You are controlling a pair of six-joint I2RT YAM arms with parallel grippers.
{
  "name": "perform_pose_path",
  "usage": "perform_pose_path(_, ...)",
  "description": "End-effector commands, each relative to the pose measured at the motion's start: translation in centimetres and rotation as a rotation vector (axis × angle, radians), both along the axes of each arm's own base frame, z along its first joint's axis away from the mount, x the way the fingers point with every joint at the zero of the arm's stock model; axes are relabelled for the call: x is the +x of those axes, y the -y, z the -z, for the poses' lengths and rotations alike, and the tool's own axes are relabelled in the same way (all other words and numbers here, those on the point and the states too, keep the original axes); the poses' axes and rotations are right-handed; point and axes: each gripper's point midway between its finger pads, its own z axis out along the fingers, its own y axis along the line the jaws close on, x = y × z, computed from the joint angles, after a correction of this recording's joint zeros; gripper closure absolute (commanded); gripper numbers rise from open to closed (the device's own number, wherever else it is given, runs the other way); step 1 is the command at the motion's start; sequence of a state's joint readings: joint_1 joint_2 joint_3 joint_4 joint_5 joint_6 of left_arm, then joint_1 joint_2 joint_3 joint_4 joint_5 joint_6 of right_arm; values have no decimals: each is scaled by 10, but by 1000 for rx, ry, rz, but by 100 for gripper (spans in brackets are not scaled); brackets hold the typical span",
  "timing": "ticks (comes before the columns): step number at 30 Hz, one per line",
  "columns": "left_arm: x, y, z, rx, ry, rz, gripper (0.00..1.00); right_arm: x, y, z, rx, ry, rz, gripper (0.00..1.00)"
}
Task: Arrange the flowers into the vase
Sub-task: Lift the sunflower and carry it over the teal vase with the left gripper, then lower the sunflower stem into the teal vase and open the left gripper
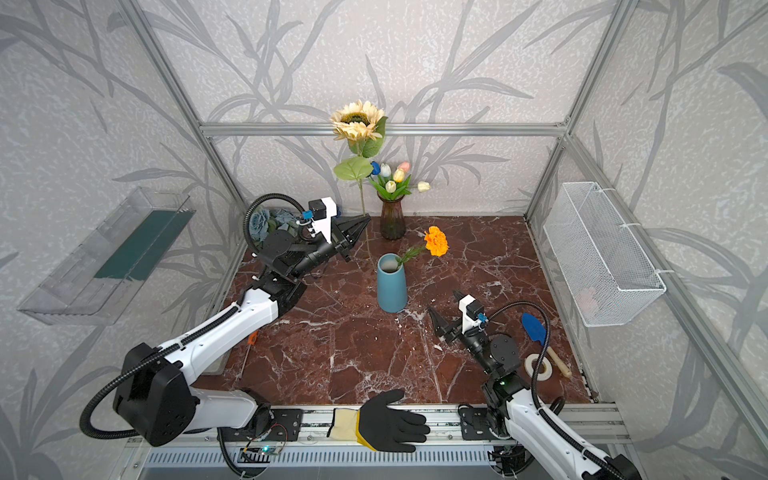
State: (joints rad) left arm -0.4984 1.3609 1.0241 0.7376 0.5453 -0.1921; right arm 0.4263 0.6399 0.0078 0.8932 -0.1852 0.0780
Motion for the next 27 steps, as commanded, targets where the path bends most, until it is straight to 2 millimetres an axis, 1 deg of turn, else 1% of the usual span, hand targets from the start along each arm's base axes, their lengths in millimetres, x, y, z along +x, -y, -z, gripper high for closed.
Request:
perform_pose_path(1,-16,0,-49,-85,110,49,100,-4,-1,-2,1,27,-9,16)
perform_pose_path(4,-23,4,-66,-97,134,76,100,-4,-1,-2,1,25,-9,16)
perform_pose_path(6,-25,7,-71,-94,151,88,100,-4,-1,-1,0,24,-8,16)
perform_pose_path(10,-10,17,-60,-72,116,80,100,-3,-1,-1,-2,23,-7,16)
perform_pose_path(16,13,32,-29,-18,46,86,100,-3,0,0,-8,25,-3,16)
perform_pose_path(21,27,37,12,33,-42,60,100,-3,0,0,-7,22,0,16)
perform_pose_path(22,29,38,19,36,-55,59,100,-3,0,0,-7,23,1,16)
perform_pose_path(27,35,46,67,98,-150,68,100,-2,0,1,-9,18,-1,16)
